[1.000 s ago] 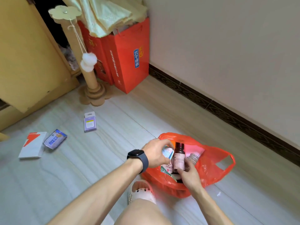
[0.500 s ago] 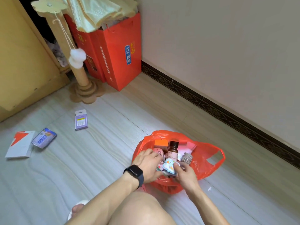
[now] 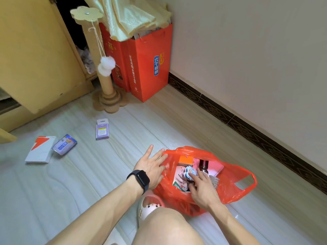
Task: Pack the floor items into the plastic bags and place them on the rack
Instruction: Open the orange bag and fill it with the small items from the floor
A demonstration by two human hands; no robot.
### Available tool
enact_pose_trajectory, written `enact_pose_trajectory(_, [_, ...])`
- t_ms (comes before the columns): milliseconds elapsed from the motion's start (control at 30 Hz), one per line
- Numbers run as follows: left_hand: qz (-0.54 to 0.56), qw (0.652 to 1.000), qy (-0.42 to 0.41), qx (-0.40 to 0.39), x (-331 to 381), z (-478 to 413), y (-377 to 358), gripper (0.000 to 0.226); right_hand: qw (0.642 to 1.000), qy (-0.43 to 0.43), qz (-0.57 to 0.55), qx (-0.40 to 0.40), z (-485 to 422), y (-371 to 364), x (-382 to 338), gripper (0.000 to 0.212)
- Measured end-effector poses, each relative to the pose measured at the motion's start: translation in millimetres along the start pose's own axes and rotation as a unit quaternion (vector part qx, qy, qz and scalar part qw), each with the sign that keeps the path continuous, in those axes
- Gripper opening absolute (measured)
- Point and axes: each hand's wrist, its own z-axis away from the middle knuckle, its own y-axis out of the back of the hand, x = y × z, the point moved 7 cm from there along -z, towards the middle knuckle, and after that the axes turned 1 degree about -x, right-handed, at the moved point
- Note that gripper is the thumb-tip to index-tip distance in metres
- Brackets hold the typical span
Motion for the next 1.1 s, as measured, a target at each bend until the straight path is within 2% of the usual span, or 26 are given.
enact_pose_trajectory(133, [0.123,0.991,0.048,-0.009,-30.5,10.8,0.4,0.048,0.994,0.065,-0.064,0.061,-1.5,38.3,-41.2,0.046])
enact_pose_trajectory(300, [0.117,0.985,0.117,-0.043,-104.2,31.7,3.2,0.046,0.982,0.15,-0.072,0.094,-9.3,74.8,-113.5,0.045])
enact_pose_trajectory(467, [0.122,0.969,0.209,-0.06,-193.6,82.8,-21.5,0.05,0.965,0.237,-0.07,0.082,-33.3,85.5,-198.1,0.048])
enact_pose_trajectory(600, [0.206,0.926,0.302,-0.093,-240.9,130.3,-86.6,0.054,0.956,0.286,-0.052,0.05,-58.5,59.6,-253.4,0.051])
enact_pose_trajectory(700, [0.272,0.89,0.347,-0.12,-250.8,154.8,-149.9,0.06,0.95,0.312,-0.003,0.0,-83.9,22.6,-283.6,0.055])
enact_pose_trajectory(833, [0.353,0.836,0.393,-0.15,-239.5,174.0,-236.7,0.067,0.93,0.328,0.113,-0.118,-118.8,-51.6,-309.6,0.066])
enact_pose_trajectory(967, [0.396,0.792,0.433,-0.166,-219.0,179.5,-303.4,0.071,0.887,0.319,0.254,-0.215,-152.3,-113.2,-323.3,0.078])
enact_pose_trajectory(1033, [0.398,0.781,0.451,-0.17,-204.5,181.3,-325.4,0.076,0.874,0.312,0.298,-0.225,-173.4,-128.6,-334.0,0.082])
enact_pose_trajectory(1100, [0.385,0.784,0.461,-0.157,-195.4,178.7,-339.2,0.081,0.868,0.31,0.319,-0.22,-200.0,-138.0,-352.1,0.086])
